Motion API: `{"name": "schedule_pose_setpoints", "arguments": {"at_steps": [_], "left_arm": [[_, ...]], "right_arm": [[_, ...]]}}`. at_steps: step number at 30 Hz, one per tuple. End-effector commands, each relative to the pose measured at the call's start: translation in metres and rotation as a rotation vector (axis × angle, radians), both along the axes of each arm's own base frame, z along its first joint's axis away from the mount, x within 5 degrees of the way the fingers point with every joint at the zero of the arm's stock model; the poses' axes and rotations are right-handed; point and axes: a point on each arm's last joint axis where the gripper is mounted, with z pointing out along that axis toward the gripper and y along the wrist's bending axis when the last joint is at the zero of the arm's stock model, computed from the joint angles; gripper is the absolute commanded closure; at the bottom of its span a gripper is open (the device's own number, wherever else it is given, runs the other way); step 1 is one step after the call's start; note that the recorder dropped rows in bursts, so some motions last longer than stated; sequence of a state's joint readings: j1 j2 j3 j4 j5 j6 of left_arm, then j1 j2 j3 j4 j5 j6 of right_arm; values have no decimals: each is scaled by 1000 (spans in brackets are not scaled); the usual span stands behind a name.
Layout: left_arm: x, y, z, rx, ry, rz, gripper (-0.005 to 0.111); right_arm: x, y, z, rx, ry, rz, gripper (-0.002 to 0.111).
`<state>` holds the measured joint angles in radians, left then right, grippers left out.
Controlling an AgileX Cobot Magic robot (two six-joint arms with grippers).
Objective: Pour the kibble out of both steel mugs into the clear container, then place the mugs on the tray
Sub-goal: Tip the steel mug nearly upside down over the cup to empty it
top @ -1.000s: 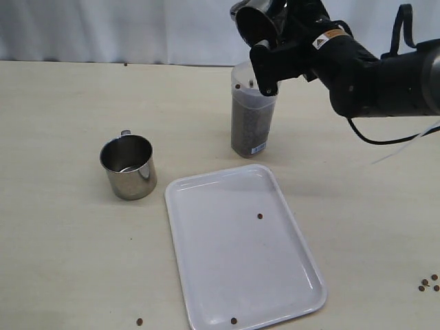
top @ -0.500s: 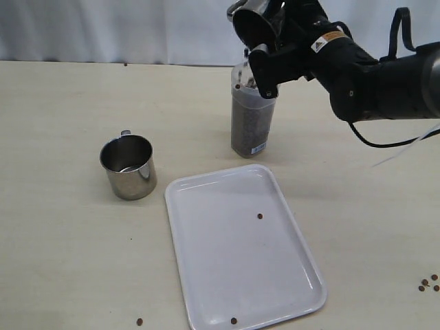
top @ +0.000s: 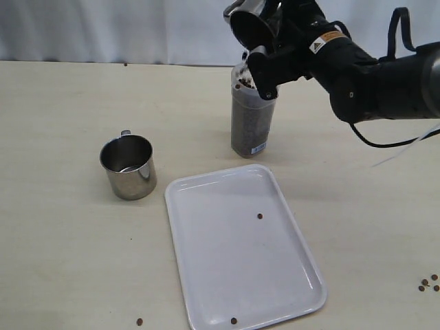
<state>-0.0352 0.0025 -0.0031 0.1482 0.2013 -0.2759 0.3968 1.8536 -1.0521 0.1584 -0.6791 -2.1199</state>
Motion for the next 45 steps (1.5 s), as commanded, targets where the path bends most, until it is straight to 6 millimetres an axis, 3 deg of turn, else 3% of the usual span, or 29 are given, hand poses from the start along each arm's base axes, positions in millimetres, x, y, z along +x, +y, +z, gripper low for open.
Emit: {"name": "schedule_pose_setpoints", "arguments": {"at_steps": [1, 23, 45], "left_arm": [[0, 0, -1, -6, -4, -1, 107], [0, 0, -1, -6, -4, -1, 107], [0, 0, -1, -6, -4, -1, 107]], "right_arm": [[-1, 0, 5, -4, -41, 9, 103], [-6, -5, -10, 10, -62, -19, 103], [-12, -1, -8, -30, -163, 49, 103]]}}
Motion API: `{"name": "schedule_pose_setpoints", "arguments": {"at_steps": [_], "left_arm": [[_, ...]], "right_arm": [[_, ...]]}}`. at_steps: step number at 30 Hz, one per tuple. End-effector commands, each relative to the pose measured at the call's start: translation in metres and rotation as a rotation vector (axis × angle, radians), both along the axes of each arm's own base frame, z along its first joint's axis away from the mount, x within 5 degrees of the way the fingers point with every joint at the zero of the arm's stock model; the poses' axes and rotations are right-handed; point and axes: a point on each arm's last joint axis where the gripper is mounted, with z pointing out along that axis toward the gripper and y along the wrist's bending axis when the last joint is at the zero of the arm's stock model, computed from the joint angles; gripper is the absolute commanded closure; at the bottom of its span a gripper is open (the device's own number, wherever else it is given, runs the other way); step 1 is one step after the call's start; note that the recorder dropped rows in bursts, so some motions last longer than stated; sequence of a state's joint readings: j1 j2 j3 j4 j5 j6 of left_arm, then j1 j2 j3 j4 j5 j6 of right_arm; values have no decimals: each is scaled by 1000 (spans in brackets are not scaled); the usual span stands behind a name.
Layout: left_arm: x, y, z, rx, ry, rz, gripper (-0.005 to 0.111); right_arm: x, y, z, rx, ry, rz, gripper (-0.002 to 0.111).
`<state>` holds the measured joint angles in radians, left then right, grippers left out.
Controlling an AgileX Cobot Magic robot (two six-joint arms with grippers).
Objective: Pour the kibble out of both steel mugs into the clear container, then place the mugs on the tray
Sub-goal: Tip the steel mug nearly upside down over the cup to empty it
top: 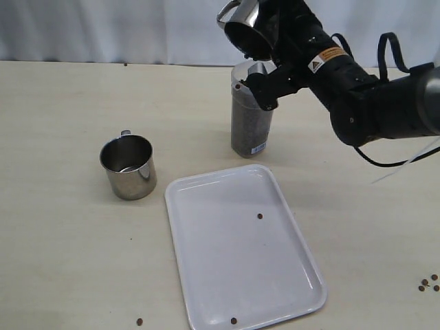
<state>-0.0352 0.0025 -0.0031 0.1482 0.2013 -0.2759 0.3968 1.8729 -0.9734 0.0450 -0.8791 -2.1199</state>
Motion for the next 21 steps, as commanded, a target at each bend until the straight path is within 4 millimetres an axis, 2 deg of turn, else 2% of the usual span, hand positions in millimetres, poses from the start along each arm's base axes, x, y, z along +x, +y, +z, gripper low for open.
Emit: {"name": "schedule_pose_setpoints", "arguments": {"at_steps": [1, 15, 21], "left_arm": [[0, 0, -1, -6, -4, -1, 107], [0, 0, -1, -6, -4, -1, 107], [0, 0, -1, -6, -4, -1, 107]], "right_arm": [[0, -2, 4, 16, -34, -7, 103], [-2, 4, 3, -48, -35, 58, 104], [4, -10, 2, -35, -9, 2, 104]]}}
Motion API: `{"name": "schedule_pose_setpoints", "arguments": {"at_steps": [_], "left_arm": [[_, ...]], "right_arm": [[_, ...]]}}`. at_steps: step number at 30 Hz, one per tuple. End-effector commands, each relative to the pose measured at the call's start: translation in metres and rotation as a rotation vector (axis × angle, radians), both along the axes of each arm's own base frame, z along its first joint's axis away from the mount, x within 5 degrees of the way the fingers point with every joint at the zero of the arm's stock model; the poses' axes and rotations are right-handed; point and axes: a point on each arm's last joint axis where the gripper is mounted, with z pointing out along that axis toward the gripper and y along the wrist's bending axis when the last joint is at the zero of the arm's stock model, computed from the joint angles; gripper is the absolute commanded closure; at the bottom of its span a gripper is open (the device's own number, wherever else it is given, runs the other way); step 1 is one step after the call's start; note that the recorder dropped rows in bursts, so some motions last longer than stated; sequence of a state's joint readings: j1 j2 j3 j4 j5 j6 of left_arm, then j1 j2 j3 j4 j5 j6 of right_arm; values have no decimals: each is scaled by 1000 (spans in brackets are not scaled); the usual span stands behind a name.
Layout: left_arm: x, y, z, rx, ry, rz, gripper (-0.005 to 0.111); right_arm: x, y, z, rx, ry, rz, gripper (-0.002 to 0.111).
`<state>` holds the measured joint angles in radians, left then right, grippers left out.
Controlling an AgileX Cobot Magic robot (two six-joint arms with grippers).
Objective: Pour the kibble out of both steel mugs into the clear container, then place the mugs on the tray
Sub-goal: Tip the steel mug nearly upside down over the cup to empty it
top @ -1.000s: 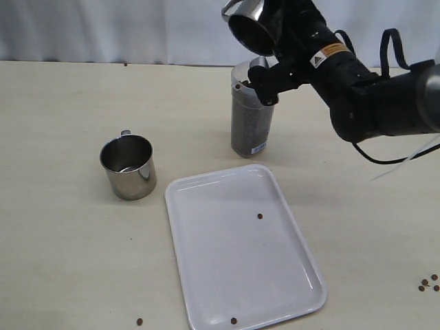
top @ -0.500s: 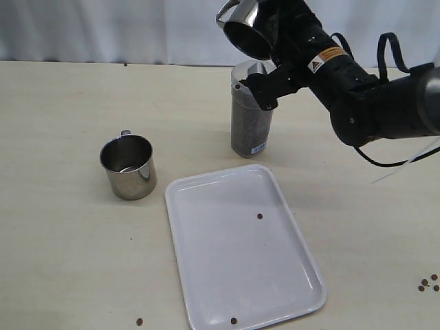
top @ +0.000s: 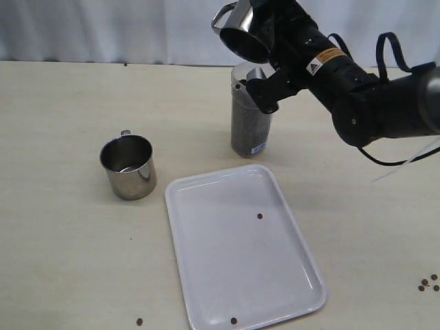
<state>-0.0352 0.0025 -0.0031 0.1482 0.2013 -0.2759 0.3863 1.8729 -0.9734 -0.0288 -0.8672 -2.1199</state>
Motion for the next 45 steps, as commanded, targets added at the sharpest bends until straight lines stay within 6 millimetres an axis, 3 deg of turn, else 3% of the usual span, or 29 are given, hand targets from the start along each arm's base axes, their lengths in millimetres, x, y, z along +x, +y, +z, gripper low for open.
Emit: {"name": "schedule_pose_setpoints", "arguments": {"at_steps": [1, 6, 14, 22, 27, 32, 45], "left_arm": [[0, 0, -1, -6, -4, -1, 107], [0, 0, -1, -6, -4, -1, 107], [0, 0, -1, -6, -4, -1, 107], [0, 0, -1, -6, -4, -1, 107], [0, 0, -1, -6, -4, -1, 107], [0, 0, -1, -6, -4, -1, 107], [0, 0, -1, -6, -4, -1, 107]], "right_arm": [[5, -12, 3, 22, 1, -49, 104], [4, -13, 6, 32, -11, -53, 104], [-1, -13, 31, 86, -188, -34, 104], [-2, -14, 20, 57, -113, -37, 104], [2, -16, 33, 119, -172, -76, 104], [0, -16, 19, 77, -85, -68, 104], [0, -13, 12, 20, -17, -40, 104]]}}
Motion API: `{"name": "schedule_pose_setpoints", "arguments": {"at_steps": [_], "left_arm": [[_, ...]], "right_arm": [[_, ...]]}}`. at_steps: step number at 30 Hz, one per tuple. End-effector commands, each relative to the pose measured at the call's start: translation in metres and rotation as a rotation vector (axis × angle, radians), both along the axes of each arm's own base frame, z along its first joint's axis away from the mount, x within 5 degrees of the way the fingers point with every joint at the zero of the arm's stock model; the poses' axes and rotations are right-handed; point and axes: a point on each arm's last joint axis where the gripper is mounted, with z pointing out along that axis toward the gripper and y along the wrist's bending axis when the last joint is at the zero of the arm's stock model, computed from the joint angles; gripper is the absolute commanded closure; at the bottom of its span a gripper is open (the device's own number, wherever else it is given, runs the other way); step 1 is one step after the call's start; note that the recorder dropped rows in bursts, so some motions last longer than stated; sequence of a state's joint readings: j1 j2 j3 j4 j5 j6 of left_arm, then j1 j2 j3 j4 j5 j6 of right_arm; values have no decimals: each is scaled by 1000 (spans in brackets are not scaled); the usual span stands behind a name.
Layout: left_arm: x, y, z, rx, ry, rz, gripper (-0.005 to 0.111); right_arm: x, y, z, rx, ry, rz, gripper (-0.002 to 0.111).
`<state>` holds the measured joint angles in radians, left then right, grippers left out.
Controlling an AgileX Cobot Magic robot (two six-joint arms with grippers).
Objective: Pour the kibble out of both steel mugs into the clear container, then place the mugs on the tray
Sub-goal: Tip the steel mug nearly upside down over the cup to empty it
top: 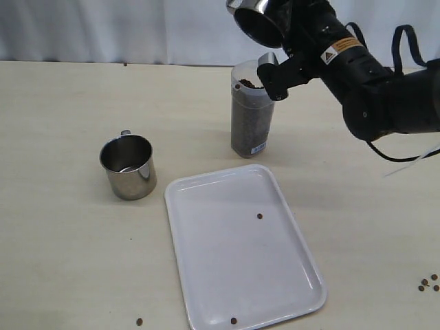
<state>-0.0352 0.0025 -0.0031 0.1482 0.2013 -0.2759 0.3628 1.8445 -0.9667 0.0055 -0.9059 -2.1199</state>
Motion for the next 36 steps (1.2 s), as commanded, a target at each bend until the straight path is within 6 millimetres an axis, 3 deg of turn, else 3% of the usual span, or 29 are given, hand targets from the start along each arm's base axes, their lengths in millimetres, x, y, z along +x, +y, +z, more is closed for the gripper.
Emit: {"name": "schedule_pose_setpoints", "arguments": {"at_steps": [1, 6, 13, 30, 36], "left_arm": [[0, 0, -1, -6, -4, -1, 107], [0, 0, -1, -6, -4, -1, 107], [0, 0, -1, -6, -4, -1, 107], [0, 0, -1, -6, -4, -1, 107], [0, 0, -1, -6, -4, -1, 107]], "right_arm": [[0, -1, -1, -24, 30, 8, 104], [-1, -1, 10, 20, -78, 5, 104], [2, -1, 5, 2, 2, -6, 104], [0, 3, 20, 17, -149, 36, 104], [1, 1, 18, 23, -127, 21, 104]]}}
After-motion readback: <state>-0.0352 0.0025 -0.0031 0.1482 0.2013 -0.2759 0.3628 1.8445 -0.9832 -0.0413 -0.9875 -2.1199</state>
